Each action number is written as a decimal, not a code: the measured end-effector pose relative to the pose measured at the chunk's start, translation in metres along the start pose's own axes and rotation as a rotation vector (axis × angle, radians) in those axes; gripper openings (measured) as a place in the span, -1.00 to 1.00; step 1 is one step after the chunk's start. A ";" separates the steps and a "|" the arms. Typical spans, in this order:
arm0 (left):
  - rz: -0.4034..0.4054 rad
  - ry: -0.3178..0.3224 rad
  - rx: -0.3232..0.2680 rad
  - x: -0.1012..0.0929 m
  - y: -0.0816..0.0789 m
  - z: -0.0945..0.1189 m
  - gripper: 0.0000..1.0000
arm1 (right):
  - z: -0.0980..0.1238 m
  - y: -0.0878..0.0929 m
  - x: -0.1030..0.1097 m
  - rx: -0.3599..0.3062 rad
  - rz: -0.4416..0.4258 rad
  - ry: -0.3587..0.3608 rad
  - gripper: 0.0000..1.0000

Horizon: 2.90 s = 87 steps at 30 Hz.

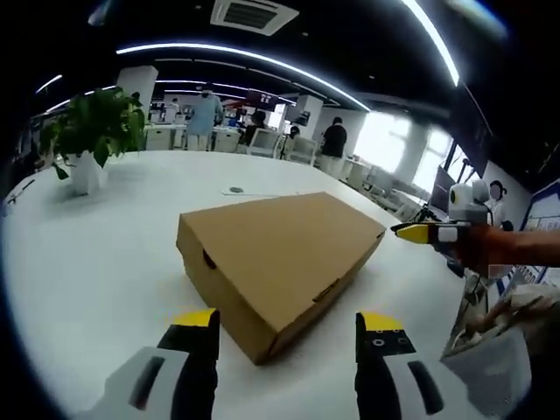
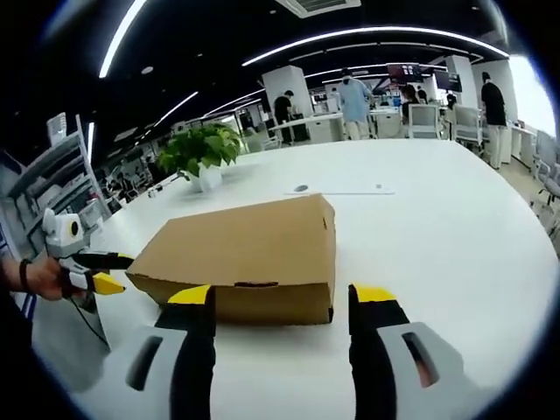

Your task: Operate the shoe box by opening the lid, removing the specified soft item, and placing it in the target area until the item is outside and the box remains undamaged.

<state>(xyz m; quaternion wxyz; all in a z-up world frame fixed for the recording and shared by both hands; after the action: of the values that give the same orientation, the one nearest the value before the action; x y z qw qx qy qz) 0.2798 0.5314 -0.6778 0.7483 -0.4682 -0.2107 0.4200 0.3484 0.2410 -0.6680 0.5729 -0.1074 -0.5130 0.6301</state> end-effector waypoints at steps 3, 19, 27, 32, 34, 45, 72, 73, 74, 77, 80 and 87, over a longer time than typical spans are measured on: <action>0.007 -0.007 0.014 0.001 0.003 -0.005 0.27 | -0.007 0.000 -0.004 0.017 -0.012 -0.006 0.13; -0.012 0.007 0.024 0.010 -0.001 -0.014 0.12 | -0.028 0.004 0.007 0.074 0.035 -0.049 0.08; -0.035 0.019 0.031 0.024 0.005 -0.003 0.08 | -0.031 0.011 0.022 0.085 0.038 -0.043 0.07; -0.058 0.014 0.044 0.036 0.014 0.012 0.06 | -0.036 0.021 0.043 0.098 0.055 -0.063 0.08; -0.059 0.010 0.048 0.042 0.019 0.020 0.06 | -0.036 0.027 0.053 0.111 0.084 -0.065 0.07; -0.056 -0.028 0.067 0.061 0.037 0.051 0.11 | -0.039 0.051 0.096 0.098 0.077 -0.065 0.14; -0.016 -0.041 0.051 0.056 0.035 0.066 0.14 | -0.038 0.057 0.106 0.108 0.107 -0.083 0.19; -0.018 -0.041 0.053 0.056 0.035 0.066 0.14 | -0.038 0.057 0.106 0.108 0.100 -0.086 0.21; -0.020 -0.040 0.055 0.055 0.034 0.067 0.14 | -0.038 0.057 0.107 0.109 0.094 -0.091 0.23; -0.025 -0.042 0.057 0.053 0.034 0.068 0.14 | -0.039 0.058 0.108 0.112 0.090 -0.101 0.27; -0.029 -0.049 0.057 0.052 0.034 0.068 0.14 | -0.039 0.058 0.106 0.119 0.111 -0.093 0.24; 0.003 -0.042 0.041 0.055 0.033 0.070 0.14 | -0.040 0.058 0.107 0.129 0.113 -0.094 0.27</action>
<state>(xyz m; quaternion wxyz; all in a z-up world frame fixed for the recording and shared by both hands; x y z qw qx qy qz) 0.2469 0.6196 -0.6779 0.7526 -0.4443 -0.2172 0.4349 0.3077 0.3616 -0.6828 0.5176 -0.0694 -0.4907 0.6976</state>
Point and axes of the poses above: the point that each gripper's makers call its tool centre point, and the gripper's own axes: z roughly backward along the fingers, x roughly to its left, y roughly out of its underside, the point moved 5 cm from there along z, roughly backward along the fingers, and after that the axes turned 14 degrees about -z, right-handed, at the moved point
